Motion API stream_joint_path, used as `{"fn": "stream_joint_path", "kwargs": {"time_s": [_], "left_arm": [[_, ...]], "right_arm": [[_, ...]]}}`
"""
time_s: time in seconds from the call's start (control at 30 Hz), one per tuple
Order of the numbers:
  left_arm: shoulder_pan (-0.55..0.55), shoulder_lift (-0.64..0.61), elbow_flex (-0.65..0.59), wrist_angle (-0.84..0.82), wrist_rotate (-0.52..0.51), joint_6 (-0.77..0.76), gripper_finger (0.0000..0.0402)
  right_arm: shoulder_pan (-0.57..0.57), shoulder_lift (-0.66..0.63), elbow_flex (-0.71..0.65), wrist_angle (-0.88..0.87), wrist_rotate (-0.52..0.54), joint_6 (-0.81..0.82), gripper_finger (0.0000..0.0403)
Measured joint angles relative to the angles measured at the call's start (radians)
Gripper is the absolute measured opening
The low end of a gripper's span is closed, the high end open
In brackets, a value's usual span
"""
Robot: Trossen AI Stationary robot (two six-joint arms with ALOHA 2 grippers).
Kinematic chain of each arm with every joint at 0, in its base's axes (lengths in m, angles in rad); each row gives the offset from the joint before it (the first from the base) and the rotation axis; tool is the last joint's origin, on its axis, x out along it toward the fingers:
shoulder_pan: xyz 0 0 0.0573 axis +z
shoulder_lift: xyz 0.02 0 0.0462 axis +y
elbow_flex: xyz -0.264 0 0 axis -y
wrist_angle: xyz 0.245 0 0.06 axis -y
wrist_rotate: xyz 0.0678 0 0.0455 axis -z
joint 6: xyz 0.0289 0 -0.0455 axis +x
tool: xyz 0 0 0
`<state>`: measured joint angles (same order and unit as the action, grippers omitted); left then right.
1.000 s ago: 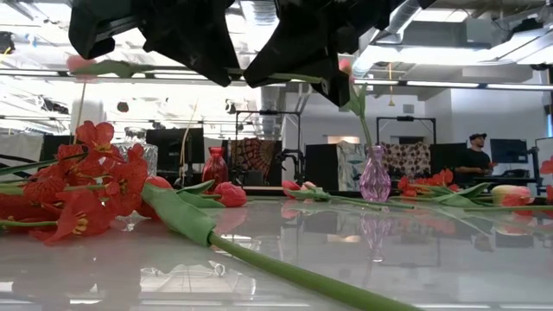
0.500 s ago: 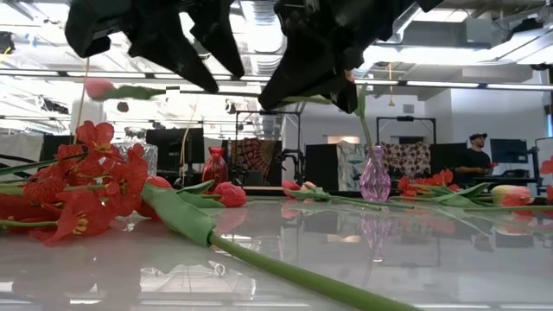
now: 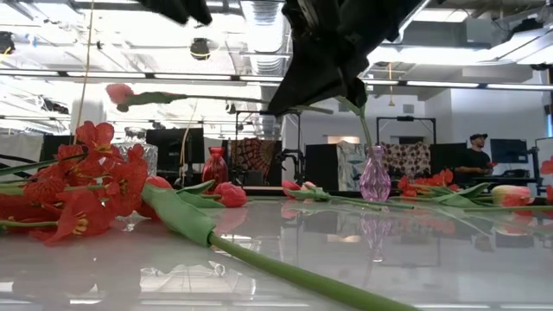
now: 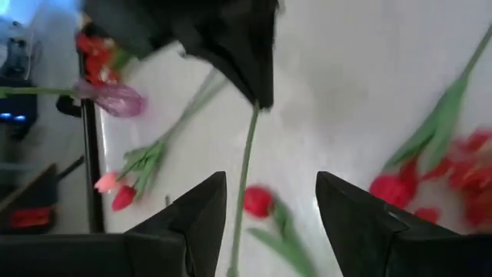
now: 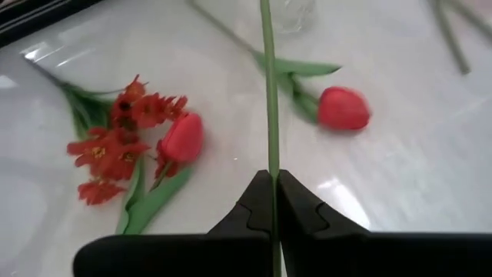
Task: Sort flowers into vase by color
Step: Put the pink tulip into the purple vase
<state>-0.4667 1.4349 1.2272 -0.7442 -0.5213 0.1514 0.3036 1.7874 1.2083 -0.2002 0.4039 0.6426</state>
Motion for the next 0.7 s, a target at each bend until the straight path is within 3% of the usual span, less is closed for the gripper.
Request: {"fn": "stream_joint_path", "kwargs": {"time_s": [0.17, 0.4, 0.5, 0.6, 0.7], "left_arm": [[-0.001, -0.199, -0.171, 0.276, 0.09, -0.002, 0.019], [0.011, -0.473, -0.571, 0.927, 0.199, -0.061, 0.019], [0.01, -0.549, -0.717, 1.175, 0.302, -0.106, 0.019], [0.009, -0.595, -0.831, 1.332, 0.419, -0.166, 0.019], [0.01, -0.614, -0.895, 1.367, 0.437, -0.258, 0.019]], "right_arm": [[0.03, -0.001, 0.0, 0.035, 0.146, -0.048, 0.0029], [0.044, -0.002, 0.0, 0.151, 0.214, -0.135, 0.0031], [0.043, -0.002, 0.0, 0.162, 0.262, -0.154, 0.0031], [0.031, -0.002, 0.0, 0.182, 0.283, -0.157, 0.0029], [0.022, -0.002, 0.0, 0.224, 0.282, -0.163, 0.0032]]}}
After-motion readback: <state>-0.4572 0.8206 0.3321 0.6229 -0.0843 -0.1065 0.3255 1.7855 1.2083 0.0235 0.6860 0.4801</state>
